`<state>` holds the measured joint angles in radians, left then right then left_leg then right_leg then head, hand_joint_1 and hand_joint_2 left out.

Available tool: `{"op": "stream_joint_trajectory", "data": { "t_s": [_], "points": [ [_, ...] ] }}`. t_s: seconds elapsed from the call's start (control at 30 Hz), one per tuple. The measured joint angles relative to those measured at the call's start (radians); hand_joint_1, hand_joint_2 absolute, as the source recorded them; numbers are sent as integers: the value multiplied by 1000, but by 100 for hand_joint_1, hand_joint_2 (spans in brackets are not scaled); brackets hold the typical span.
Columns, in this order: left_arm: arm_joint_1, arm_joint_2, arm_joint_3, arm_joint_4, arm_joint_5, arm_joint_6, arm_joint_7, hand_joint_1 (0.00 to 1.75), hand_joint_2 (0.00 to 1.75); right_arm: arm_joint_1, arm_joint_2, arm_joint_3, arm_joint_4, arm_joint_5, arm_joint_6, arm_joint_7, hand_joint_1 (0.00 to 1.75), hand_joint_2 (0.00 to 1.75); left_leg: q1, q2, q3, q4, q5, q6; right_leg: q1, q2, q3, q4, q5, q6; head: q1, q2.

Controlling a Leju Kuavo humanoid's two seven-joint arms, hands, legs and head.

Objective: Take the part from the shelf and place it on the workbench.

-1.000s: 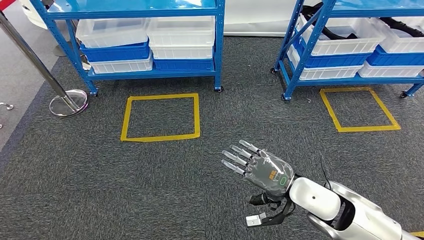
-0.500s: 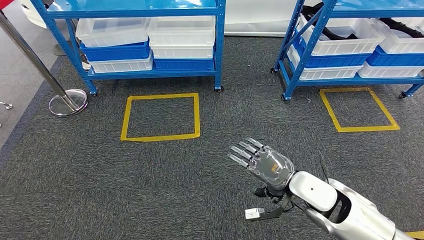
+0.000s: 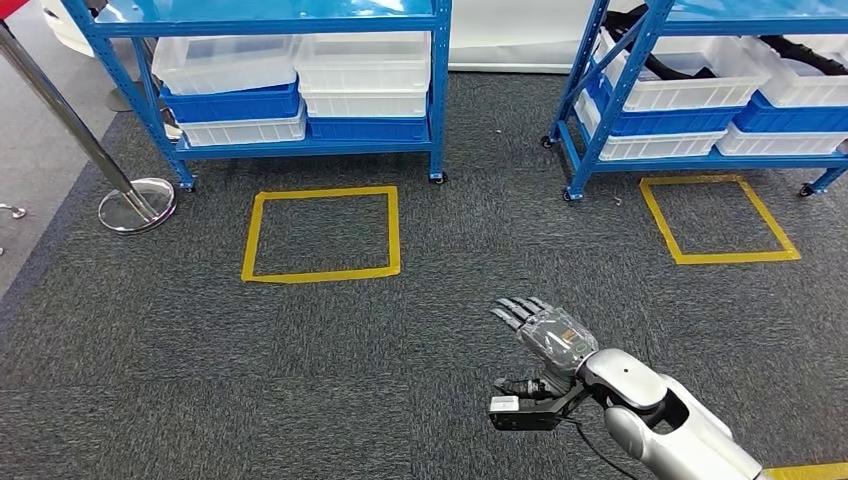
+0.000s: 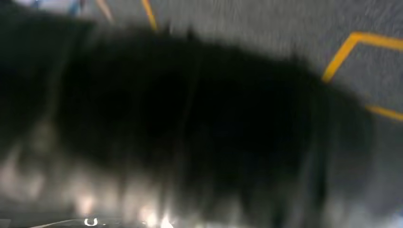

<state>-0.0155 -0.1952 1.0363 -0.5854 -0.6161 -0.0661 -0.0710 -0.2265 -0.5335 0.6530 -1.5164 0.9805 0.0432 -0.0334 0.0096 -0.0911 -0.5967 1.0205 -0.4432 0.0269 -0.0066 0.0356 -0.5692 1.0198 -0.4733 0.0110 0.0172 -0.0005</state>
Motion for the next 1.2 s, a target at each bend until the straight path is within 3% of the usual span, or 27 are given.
{"op": "stream_joint_trajectory", "data": {
  "t_s": [0.33, 0.47, 0.83, 0.97, 1.03, 1.13, 1.2],
  "points": [
    [19, 16, -103, 13, 65, 7, 6, 0, 0, 40, 50, -64, 108, -101, -7, 2, 0, 0, 0, 0, 0, 0, 0, 0, 0, 0, 0, 0, 0, 0, 0, 0],
    [44, 40, -247, 35, 154, 18, 17, 0, 0, 96, 121, -147, 261, -243, -11, 5, 0, 0, 0, 0, 0, 0, 0, 0, 0, 0, -1, 0, 0, 0, 0, 0],
    [82, 75, -465, 70, 285, 34, 31, 0, 0, 180, 229, -281, 490, -452, -21, 12, 0, 0, 0, 1, -1, 0, 0, 0, 0, 0, -1, 0, 0, 0, 0, 0],
    [91, 91, -538, 78, 329, 37, 37, 0, 0, 211, 266, -324, 569, -522, -27, 14, 0, 0, -1, 4, 4, -7, 8, 17, -7, 5, 4, -14, 9, 14, 0, 0],
    [90, 96, -573, 78, 351, 38, 38, 0, 0, 230, 281, -346, 615, -557, -28, 17, 0, 0, 6, 13, 15, -37, 27, 26, -4, -3, -3, 10, -21, 20, 0, 0],
    [83, 105, -622, 78, 382, 40, 39, 0, 0, 261, 306, -377, 696, -607, -28, 20, 0, 0, 10, 28, 11, -55, 43, 27, -12, -21, -63, 171, -136, 28, 0, 0],
    [77, 108, -646, 76, 395, 42, 40, 0, 0, 281, 319, -391, 737, -629, -28, 21, 0, 0, 11, 34, 2, -53, 46, 22, -19, -24, -87, 248, -170, 36, 0, 0]
  ]
}}
